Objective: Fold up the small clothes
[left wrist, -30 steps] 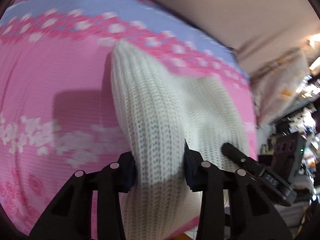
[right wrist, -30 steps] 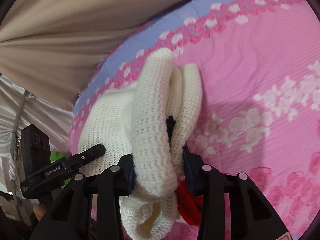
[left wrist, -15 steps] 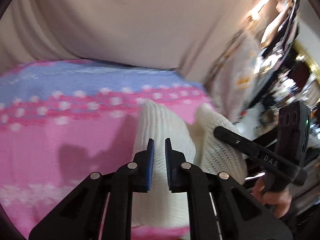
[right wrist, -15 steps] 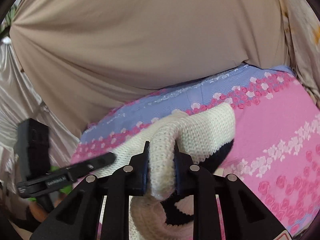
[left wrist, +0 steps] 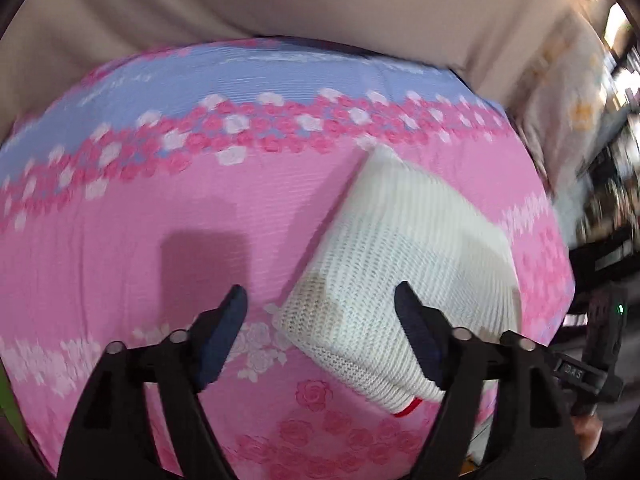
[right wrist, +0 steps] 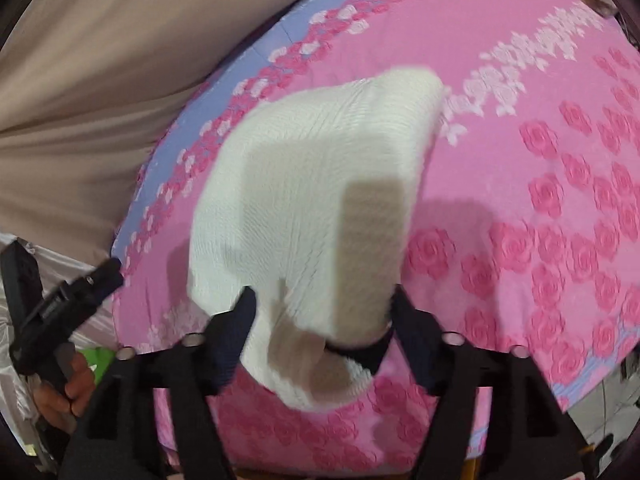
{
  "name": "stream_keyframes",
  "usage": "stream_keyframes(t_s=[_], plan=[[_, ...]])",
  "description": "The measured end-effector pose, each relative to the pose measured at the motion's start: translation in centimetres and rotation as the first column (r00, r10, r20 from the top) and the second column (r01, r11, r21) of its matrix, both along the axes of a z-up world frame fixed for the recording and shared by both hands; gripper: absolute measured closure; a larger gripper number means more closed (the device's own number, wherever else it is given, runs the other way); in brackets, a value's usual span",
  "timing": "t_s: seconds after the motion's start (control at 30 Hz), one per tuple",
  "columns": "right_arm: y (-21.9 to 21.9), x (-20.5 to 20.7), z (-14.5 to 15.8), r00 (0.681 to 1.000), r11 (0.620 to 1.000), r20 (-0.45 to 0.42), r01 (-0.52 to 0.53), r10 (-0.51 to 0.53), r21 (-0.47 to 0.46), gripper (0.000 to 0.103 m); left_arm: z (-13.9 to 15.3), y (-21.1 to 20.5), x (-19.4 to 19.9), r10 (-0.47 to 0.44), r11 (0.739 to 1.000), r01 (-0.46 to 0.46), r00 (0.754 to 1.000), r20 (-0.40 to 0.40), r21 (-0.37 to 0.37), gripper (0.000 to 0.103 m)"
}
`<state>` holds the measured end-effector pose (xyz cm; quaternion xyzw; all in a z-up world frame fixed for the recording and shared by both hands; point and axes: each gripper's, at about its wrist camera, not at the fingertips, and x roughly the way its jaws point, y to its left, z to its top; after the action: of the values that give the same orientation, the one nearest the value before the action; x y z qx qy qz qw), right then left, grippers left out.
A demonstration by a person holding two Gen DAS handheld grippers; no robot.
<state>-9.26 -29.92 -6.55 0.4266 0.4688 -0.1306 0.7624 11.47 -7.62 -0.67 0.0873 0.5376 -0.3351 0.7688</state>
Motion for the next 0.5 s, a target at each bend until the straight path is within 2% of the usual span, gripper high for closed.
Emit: stream_keyframes(t_s=[0.07,0.17,0.2,0.27,0.3,0.33,0.37,0.4,0.43,0.5], plan=[[0.6,-0.5,-1.8,1.0,0.999,-0.028,0.0,0.001,0.05,0.032,-1.1,-0.2,-0.9,-0.055,0.998,0.055,0.998,-0.026,0.019,0.027],[1.9,-0.3,-5.5,0.996,0.993,-0.089,0.013,-0.003,0.114,0.031,-3.2,-0.2,-1.5,-0.08,0.996,0.084,0.993,-0.088,0.044,0.027],[2.1,-0.5,-6.8,0.997,0.987,-0.074,0.036,-0.024,0.16,0.047,-3.7,0.0,-1.5,-0.077,0.995,0.083,0.991,-0.105,0.05,0.027],[2.0,-0.7,-7.1,0.995,0.957,-0.003,0.093,-0.096,0.275,0.083,-3.6,0.7,-1.1,-0.081,0.996,0.086,0.989,-0.123,0.039,0.027],[2.0,-0.7,-5.5,0.99,0.951,0.006,0.132,-0.139,0.279,0.088,-3.1,1.1,-0.7,-0.084,0.996,0.087,0.99,-0.112,0.025,0.027],[2.1,-0.5,-3.4,0.987,0.953,0.055,0.128,-0.149,0.276,0.089,-2.2,1.5,-0.1,-0.089,0.996,0.09,0.992,-0.092,0.013,0.027],[2.3,-0.4,-0.5,0.972,0.942,0.16,0.115,-0.172,0.314,0.089,-1.4,1.9,0.6,-0.091,0.996,0.092,0.993,-0.079,0.001,0.027],[2.4,-0.4,1.0,0.96,0.934,0.204,0.115,-0.192,0.339,0.089,-0.5,2.3,1.3,-0.094,0.996,0.094,0.993,-0.071,-0.014,0.027],[2.6,-0.5,3.6,0.931,0.914,0.284,0.108,-0.231,0.391,0.089,0.3,2.6,2.1,-0.097,0.995,0.095,0.993,-0.064,-0.025,0.027],[3.2,-0.5,5.9,0.89,0.892,0.363,0.096,-0.276,0.442,0.09,1.9,2.9,4.1,-0.103,0.994,0.101,0.994,-0.028,-0.04,0.026]])
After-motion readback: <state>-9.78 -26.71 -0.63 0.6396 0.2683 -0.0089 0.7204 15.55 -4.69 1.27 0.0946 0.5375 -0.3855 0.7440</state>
